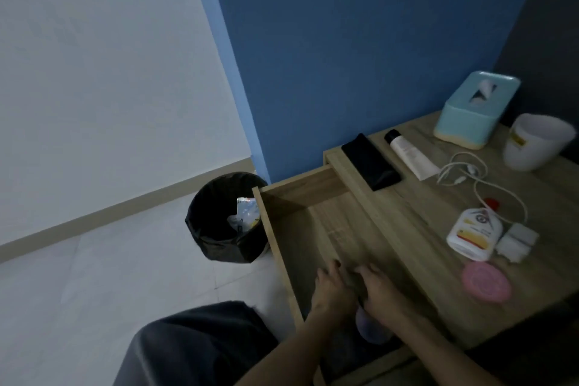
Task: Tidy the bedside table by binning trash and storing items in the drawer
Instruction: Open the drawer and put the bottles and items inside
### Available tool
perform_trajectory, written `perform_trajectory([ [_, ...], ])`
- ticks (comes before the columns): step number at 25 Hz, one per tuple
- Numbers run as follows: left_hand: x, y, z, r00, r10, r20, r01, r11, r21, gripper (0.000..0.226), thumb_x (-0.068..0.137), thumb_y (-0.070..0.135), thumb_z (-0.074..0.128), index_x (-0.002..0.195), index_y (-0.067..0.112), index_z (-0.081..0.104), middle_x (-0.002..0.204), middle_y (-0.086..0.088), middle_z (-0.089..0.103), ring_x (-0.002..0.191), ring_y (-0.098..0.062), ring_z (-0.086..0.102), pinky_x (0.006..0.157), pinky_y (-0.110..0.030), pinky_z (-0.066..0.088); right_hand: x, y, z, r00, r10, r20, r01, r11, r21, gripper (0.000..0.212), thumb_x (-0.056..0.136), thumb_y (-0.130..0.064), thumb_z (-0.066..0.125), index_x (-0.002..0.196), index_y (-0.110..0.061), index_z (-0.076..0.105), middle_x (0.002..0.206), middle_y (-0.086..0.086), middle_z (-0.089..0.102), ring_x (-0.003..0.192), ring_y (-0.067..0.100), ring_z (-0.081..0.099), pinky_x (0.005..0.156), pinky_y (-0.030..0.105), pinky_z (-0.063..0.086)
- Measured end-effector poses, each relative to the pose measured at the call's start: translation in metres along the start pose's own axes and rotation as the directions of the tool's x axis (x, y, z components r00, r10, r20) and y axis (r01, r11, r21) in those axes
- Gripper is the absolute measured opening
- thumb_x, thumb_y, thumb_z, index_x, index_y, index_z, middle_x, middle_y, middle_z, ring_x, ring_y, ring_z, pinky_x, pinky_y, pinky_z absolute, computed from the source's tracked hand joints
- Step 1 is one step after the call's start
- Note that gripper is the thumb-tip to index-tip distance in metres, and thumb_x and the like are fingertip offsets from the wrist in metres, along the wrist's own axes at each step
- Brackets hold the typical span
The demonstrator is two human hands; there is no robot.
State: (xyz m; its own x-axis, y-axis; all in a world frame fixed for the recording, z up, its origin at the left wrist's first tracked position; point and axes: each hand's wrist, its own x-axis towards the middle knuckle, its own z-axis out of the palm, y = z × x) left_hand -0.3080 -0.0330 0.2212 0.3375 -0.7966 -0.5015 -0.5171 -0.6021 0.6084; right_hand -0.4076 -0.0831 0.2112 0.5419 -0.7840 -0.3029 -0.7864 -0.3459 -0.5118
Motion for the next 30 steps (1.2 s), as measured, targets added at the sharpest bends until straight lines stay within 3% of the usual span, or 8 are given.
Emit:
perform_trajectory([
  [3,0.023,0.056,-0.037,0.934,0.127,-0.333,-0.212,0.95,-0.232,0.048,0.089,0.018,0.054,0.134,0.024,0.036,0.139,-0.003,0.037,0.119,-0.017,0.046,0.097,-0.03,0.045,0.015,-0.018,-0.068,0.924,-0.075,-0.374,0.136,0.981,0.138,0.024,0.084,-0.005,0.056,0.107,-0.008,0.061,0.105,0.008,0.062,0.096,0.023,0.059,0.078,0.023,0.039],
  [7,0.062,0.128,-0.059,0.905,0.318,-0.282,-0.369,0.917,-0.151,0.055,0.089,0.018,0.055,0.137,0.036,0.032,0.149,-0.005,0.022,0.135,-0.026,0.029,0.111,-0.042,0.033,0.049,0.004,-0.146,0.713,-0.027,-0.701,0.081,0.996,0.044,0.03,0.072,0.008,0.063,0.101,0.0,0.061,0.11,0.021,0.055,0.099,0.036,0.057,0.08,0.029,0.04],
  [12,0.125,0.162,-0.045,0.947,0.316,-0.063,-0.304,0.94,0.156,0.063,0.088,0.04,0.055,0.141,0.045,0.021,0.158,0.004,-0.019,0.143,-0.041,-0.015,0.116,-0.058,0.006,0.115,0.047,-0.182,0.81,0.102,-0.578,-0.143,0.989,-0.025,0.05,0.08,-0.007,0.063,0.125,0.007,0.046,0.129,0.031,0.043,0.115,0.044,0.046,0.089,0.043,0.041],
  [16,0.133,0.164,-0.029,0.939,0.307,-0.152,-0.248,0.916,0.315,0.05,0.089,0.043,0.051,0.134,0.033,0.032,0.158,0.0,-0.017,0.14,-0.049,-0.002,0.111,-0.062,0.005,0.146,0.043,-0.169,0.907,0.163,-0.388,-0.281,0.921,-0.269,0.035,0.09,-0.023,0.048,0.118,-0.003,0.054,0.121,0.019,0.056,0.109,0.033,0.052,0.088,0.035,0.045],
  [19,0.129,0.159,-0.028,0.922,0.342,-0.182,-0.27,0.903,0.333,0.042,0.089,0.038,0.05,0.127,0.027,0.036,0.159,-0.003,-0.011,0.14,-0.049,0.006,0.111,-0.062,0.009,0.149,0.034,-0.157,0.882,0.136,-0.45,-0.314,0.883,-0.349,0.033,0.089,-0.024,0.05,0.116,-0.005,0.053,0.121,0.017,0.055,0.11,0.031,0.049,0.088,0.036,0.044],
  [24,0.112,0.148,-0.031,0.925,0.322,-0.2,-0.279,0.936,0.216,0.039,0.091,0.039,0.045,0.125,0.022,0.037,0.158,0.006,-0.004,0.14,-0.042,0.009,0.109,-0.06,0.02,0.154,0.032,-0.162,0.897,0.228,-0.378,-0.381,0.832,-0.403,0.045,0.085,-0.027,0.054,0.123,-0.006,0.044,0.13,0.019,0.047,0.12,0.032,0.043,0.103,0.04,0.036],
  [27,0.101,0.14,-0.029,0.921,0.311,-0.233,-0.291,0.949,0.119,0.028,0.093,0.03,0.044,0.119,0.023,0.039,0.156,0.003,-0.002,0.14,-0.041,0.011,0.105,-0.058,0.031,0.149,0.02,-0.15,0.888,0.234,-0.396,-0.371,0.872,-0.318,0.039,0.087,-0.024,0.053,0.121,-0.004,0.05,0.12,0.017,0.053,0.107,0.03,0.052,0.081,0.031,0.044],
  [30,0.088,0.129,-0.035,0.925,0.218,-0.312,-0.28,0.944,-0.171,0.046,0.083,0.027,0.056,0.122,0.037,0.034,0.155,-0.009,0.001,0.134,-0.04,0.029,0.103,-0.052,0.038,0.143,0.012,-0.141,0.864,0.353,-0.36,-0.37,0.929,0.022,0.058,0.072,-0.027,0.072,0.117,0.001,0.048,0.112,0.021,0.058,0.1,0.032,0.058,0.064,0.025,0.035],
])
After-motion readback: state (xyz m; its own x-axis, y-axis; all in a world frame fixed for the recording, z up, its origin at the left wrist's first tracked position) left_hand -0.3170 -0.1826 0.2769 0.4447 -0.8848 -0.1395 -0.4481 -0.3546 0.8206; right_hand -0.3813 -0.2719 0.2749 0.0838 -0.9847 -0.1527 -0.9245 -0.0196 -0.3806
